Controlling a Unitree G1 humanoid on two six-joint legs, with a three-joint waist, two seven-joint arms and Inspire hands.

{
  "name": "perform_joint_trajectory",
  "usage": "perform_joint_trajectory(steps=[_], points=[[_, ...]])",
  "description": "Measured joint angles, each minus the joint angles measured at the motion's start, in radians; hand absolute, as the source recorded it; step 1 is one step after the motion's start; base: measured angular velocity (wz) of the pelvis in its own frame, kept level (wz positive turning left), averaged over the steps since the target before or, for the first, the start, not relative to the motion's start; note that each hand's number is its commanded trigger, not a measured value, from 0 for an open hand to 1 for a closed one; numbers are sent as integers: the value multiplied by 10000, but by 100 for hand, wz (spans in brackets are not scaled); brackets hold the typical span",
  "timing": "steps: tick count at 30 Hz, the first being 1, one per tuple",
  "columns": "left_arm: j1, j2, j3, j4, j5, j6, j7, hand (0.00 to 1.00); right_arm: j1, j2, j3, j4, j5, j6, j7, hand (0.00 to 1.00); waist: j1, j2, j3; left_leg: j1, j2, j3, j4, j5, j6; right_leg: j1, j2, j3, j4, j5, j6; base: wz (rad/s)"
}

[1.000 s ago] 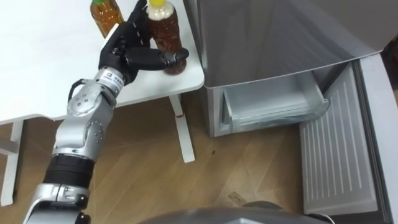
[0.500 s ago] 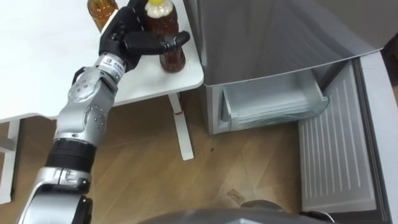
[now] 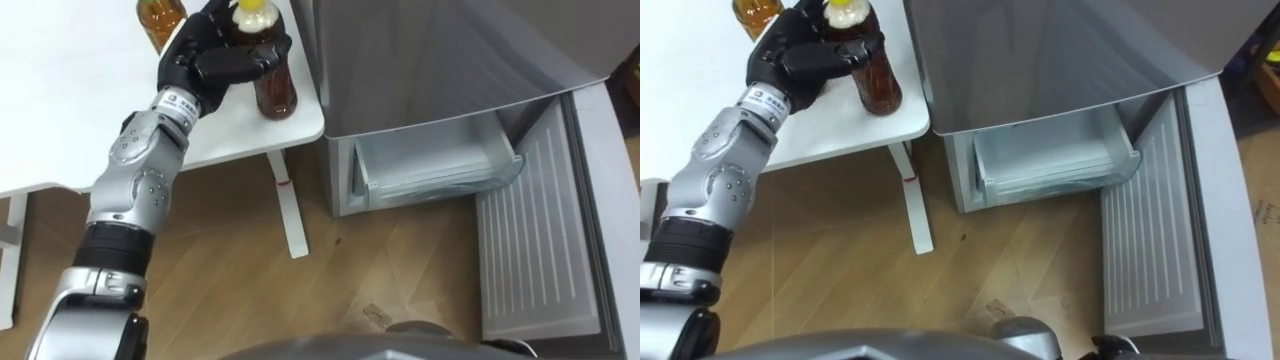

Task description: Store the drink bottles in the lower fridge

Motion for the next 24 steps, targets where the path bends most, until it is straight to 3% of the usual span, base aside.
perform_joint_trajectory(steps=[7,24], points=[[1,15,-146,121,18,382,2,100,-10,4,3,-1,0,79,-3,0,-7,-46,-26,-67,8,-20,62,0,0,-26,9,25,-9,4,-6,0],[3,101,-146,313,104,385,29,100,-237,0,-17,1,-237,-108,-97,0,-25,-13,-41,-93,142,-46,140,-2,-4,0,12,31,-43,54,-90,-1]])
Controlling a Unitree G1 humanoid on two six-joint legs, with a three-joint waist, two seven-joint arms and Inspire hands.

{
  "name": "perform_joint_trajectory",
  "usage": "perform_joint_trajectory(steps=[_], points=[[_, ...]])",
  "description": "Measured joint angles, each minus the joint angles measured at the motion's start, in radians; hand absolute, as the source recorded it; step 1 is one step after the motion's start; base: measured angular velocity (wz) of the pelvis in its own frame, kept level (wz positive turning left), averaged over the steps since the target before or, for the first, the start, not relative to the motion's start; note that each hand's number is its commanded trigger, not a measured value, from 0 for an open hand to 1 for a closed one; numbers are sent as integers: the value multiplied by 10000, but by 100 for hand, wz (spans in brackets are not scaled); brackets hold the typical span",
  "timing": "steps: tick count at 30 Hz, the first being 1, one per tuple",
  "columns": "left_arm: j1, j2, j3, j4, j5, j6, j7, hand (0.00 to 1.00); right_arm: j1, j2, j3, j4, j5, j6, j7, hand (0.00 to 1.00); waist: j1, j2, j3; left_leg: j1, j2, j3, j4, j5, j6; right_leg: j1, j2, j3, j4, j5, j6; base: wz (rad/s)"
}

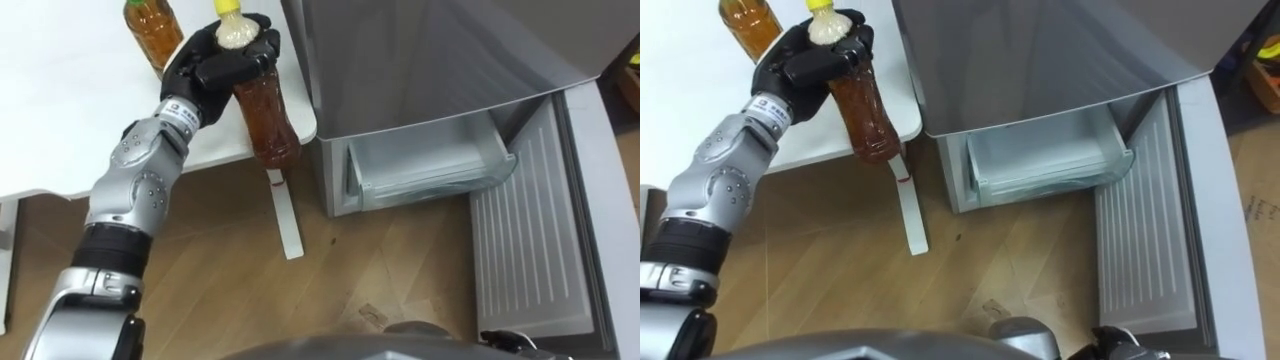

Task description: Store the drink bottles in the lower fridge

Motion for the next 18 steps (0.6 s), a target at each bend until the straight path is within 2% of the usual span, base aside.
perform_joint_trajectory(steps=[7,12,15,18], points=[[3,-62,-1,-252,8,-1,36,100,6,-1,0,0,-61,-48,12,0,16,36,-28,-139,-93,5,79,0,0,-1,-1,-102,-18,6,11,7],[29,-273,-4,-824,2,-4,-2,100,-113,1,-5,13,-33,-60,19,0,43,79,-65,-159,-98,-21,73,2,0,2,-23,-172,-2,10,16,5],[258,-274,-4,-1616,-6,-3,-4,100,-161,2,-24,-16,283,-76,-43,0,71,49,-76,-84,-77,-58,55,2,-1,7,-32,-159,1,13,11,-2],[606,-304,3,-2796,4,-4,-42,100,-146,27,-25,-67,534,-82,-149,0,293,-32,-73,-59,-1,-119,10,4,-4,18,-33,-151,34,13,9,-5]])
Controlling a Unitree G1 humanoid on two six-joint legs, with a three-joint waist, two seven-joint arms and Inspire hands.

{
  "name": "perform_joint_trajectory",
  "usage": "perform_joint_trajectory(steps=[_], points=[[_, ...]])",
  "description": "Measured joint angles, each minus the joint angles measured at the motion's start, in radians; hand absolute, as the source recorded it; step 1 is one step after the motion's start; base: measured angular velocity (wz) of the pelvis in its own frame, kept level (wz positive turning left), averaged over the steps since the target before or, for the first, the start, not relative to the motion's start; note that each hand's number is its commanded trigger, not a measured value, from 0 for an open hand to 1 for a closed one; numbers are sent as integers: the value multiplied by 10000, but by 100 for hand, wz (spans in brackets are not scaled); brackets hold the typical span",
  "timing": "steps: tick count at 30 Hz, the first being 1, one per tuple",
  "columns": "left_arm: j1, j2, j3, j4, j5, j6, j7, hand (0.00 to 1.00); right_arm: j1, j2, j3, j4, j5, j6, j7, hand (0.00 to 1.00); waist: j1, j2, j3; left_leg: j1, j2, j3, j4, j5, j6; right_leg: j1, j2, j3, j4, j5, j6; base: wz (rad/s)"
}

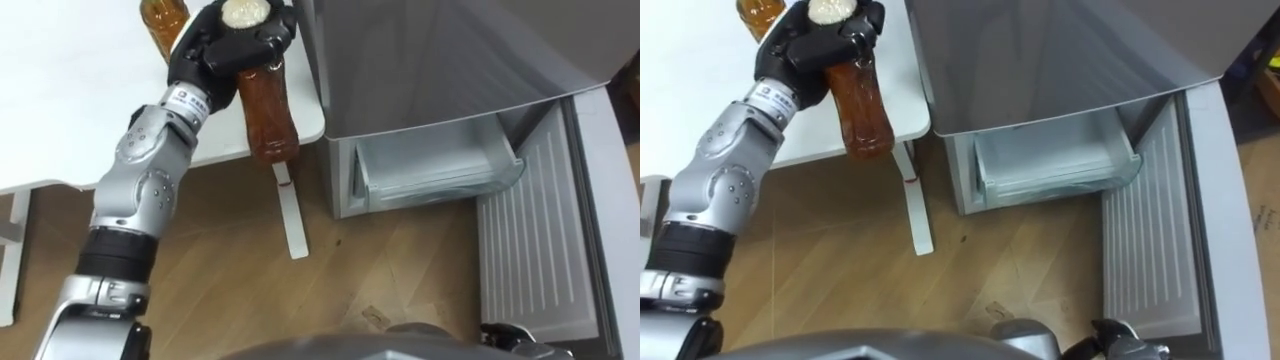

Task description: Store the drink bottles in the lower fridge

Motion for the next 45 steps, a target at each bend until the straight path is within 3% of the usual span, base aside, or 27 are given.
perform_joint_trajectory(steps=[6,8,12,16,21,26,34,39,45], points=[[442,-178,0,-811,22,-2,-275,100,23,179,11,-311,1892,-144,-186,0,317,-325,-14,82,-26,-138,10,-2,-6,188,20,-157,-110,11,-19,7],[741,-444,1,-810,225,-2,-377,100,43,255,99,-327,2200,-218,-326,0,565,-364,-14,42,-10,-132,40,-2,-7,211,24,-220,-212,63,-18,10],[1234,-524,-25,-817,642,-2,-341,100,54,280,427,-678,2105,-226,-618,0,828,-348,-20,-267,-24,-130,168,-2,-7,-9,14,-274,-202,79,6,6],[1587,-529,-67,-820,867,-9,-214,100,-125,290,709,-856,1813,-545,-596,0,915,-284,-19,-298,-23,-154,174,-1,-7,11,-8,-474,-225,105,13,9],[1621,-860,-432,-880,863,-128,-110,100,-171,492,1630,-2015,1472,-775,-456,0,1156,-188,-17,-347,-30,-213,193,0,-7,-7,-112,-576,-219,105,13,4],[2004,-944,-1038,-1099,870,-158,-458,100,-201,609,2299,-3904,1145,-831,489,0,1364,-214,-21,-352,-38,-211,195,0,-7,-9,-128,-578,-218,103,15,0],[2686,-760,-1136,-1099,1002,-163,-952,100,-67,619,2817,-6135,1222,-831,1713,0,1371,-308,21,-321,-49,-467,193,0,-7,122,-152,-806,-224,103,16,7],[2727,-779,-1190,-1099,1089,-173,-1158,100,58,786,3215,-7392,1469,-829,2792,0,1441,-383,73,-319,-116,-445,228,0,-7,168,-186,-836,-251,86,32,3],[2727,-776,-1340,-1099,1085,-220,-1581,100,107,756,3413,-8126,1499,-785,3948,0,1525,-385,76,-379,-150,-448,243,4,3,137,-269,-875,-201,50,93,3]])
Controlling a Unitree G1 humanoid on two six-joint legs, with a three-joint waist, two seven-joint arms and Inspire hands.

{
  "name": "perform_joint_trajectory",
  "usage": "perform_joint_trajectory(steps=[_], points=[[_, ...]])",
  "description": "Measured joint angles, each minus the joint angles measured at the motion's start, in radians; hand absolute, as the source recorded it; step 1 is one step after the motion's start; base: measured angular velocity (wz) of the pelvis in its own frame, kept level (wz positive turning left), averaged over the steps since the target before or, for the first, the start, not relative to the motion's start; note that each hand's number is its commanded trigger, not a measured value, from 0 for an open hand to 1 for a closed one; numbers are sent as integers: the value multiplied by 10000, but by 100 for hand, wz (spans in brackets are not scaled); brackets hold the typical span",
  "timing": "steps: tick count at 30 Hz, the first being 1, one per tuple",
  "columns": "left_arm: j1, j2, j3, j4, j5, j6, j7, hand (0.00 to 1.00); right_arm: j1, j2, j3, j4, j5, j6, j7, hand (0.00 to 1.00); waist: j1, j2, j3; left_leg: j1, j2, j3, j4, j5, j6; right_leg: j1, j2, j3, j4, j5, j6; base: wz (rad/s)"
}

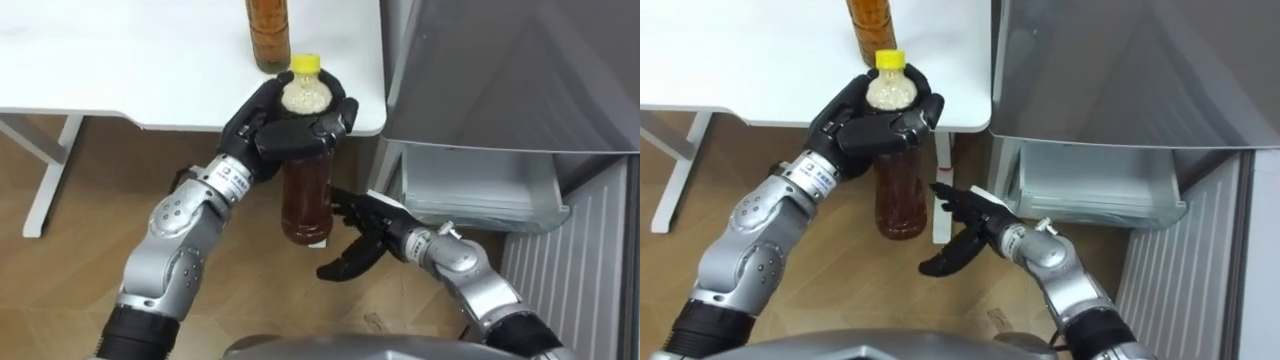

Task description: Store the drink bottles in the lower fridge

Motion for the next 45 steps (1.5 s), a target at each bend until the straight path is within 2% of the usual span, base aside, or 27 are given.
perform_joint_trajectory(steps=[9,15,22,31,34,36,37,39,40,41,45], points=[[-3,46,-541,0,66,-135,-127,100,-22,-125,147,-814,1102,9,1477,0,-55,-107,59,-143,-16,-93,154,0,1,0,-19,-88,9,-6,11,3],[-25,65,-871,0,888,-158,-196,100,-29,-423,461,-825,1653,56,2110,0,59,-177,79,-303,-20,-87,224,-2,4,-170,-25,-88,97,-6,10,0],[-106,82,-887,-57,1127,-160,-340,100,-40,-617,830,-910,2307,89,2792,0,136,-269,45,-445,-19,-71,327,-4,5,-311,-31,-92,169,-3,-1,0],[-106,126,-887,-195,1556,-169,-444,100,-40,-686,811,-946,2803,180,3238,0,158,-282,35,-449,-6,41,320,-4,5,-307,-42,-109,162,-3,0,0],[-105,176,-895,-314,1689,-169,-571,100,-39,-703,809,-1006,3110,383,3371,0,144,-279,35,-461,-2,39,321,-4,5,-306,-60,-199,161,-2,-1,2],[-104,217,-905,-360,1687,-175,-638,100,-34,-754,809,-1100,3145,423,3448,14,145,-264,32,-453,0,39,321,-4,5,-300,-58,-197,162,-1,-1,0],[-104,219,-905,-360,1687,-176,-641,100,-32,-770,807,-1167,3150,504,3468,52,147,-250,28,-448,1,35,321,-4,6,-295,-58,-198,165,0,-2,0],[-104,219,-904,-360,1689,-176,-655,100,-26,-769,766,-1203,3151,580,3510,84,144,-224,27,-449,4,36,320,-4,5,-295,-58,-206,169,3,-5,0],[-104,219,-904,-360,1690,-176,-689,100,-20,-769,726,-1215,3151,591,3574,89,144,-202,29,-450,5,35,319,-4,5,-295,-58,-210,173,5,-7,0],[-104,219,-903,-360,1694,-176,-734,100,-20,-770,703,-1219,3151,593,3642,98,144,-174,26,-449,7,35,316,-4,6,-295,-57,-214,178,7,-9,0],[-104,217,-904,-360,1704,-176,-756,100,-19,-775,651,-1219,3156,597,3721,100,143,-97,-4,-445,16,26,306,-4,6,-295,-55,-235,191,10,-14,0]])
